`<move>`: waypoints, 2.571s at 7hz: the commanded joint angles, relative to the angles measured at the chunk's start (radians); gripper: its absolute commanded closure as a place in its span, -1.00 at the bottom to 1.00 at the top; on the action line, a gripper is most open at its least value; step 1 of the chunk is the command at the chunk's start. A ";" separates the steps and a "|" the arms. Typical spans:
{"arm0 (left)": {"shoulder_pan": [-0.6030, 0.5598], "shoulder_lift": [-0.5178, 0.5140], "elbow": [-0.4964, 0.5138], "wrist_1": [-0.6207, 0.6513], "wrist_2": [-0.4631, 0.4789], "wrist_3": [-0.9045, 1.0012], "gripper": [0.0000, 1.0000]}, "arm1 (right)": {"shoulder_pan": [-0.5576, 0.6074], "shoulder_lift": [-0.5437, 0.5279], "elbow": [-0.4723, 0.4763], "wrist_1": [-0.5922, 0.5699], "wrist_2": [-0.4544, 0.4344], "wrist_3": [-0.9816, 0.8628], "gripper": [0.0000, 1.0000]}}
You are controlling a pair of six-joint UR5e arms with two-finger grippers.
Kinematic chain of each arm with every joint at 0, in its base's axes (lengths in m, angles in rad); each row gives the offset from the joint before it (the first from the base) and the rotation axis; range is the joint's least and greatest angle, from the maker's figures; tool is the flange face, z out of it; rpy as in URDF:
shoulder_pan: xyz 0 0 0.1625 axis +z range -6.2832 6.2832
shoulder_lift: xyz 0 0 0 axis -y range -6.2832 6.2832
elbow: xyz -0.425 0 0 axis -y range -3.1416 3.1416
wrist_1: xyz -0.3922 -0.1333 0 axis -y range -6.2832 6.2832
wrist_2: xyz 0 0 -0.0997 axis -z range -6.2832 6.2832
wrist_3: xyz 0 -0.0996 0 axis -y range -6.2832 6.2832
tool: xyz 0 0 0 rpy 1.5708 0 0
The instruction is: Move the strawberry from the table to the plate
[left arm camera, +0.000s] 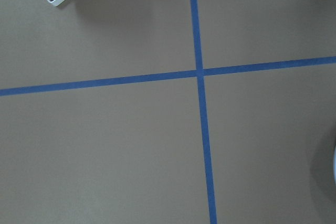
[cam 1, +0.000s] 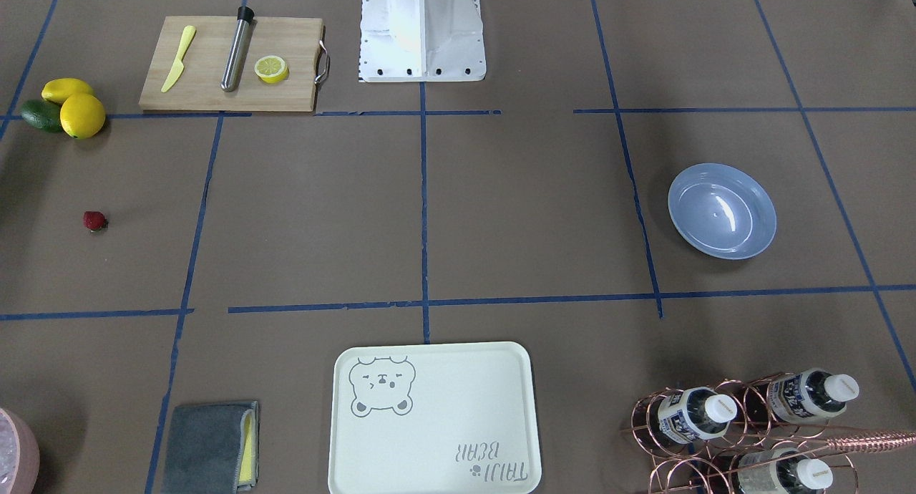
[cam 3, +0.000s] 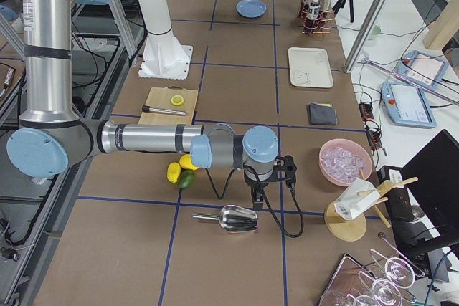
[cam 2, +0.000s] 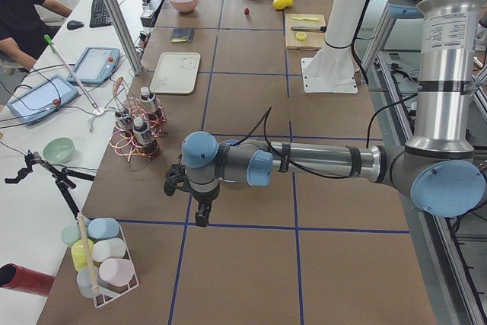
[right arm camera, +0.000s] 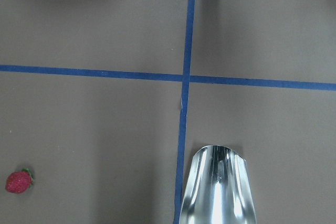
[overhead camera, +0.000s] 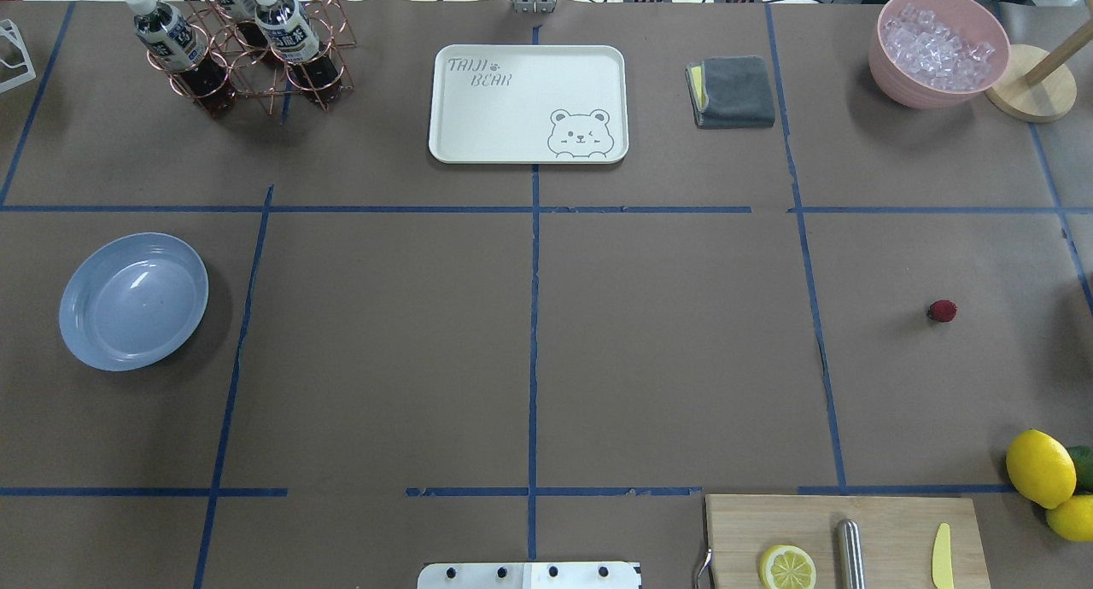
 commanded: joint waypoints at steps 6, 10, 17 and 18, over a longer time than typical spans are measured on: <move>0.490 0.121 0.100 -0.782 0.144 -0.786 -1.00 | 0.000 0.002 0.015 0.008 0.000 -0.001 -1.00; 0.515 0.082 0.123 -0.788 0.173 -0.845 -0.56 | 0.000 0.000 0.017 0.008 0.002 0.000 -1.00; 0.525 0.072 0.145 -0.788 0.175 -0.842 0.18 | 0.002 0.000 0.017 0.008 0.000 0.000 -1.00; 0.525 0.072 0.145 -0.788 0.173 -0.843 0.18 | 0.002 0.000 0.017 0.008 0.000 0.000 -1.00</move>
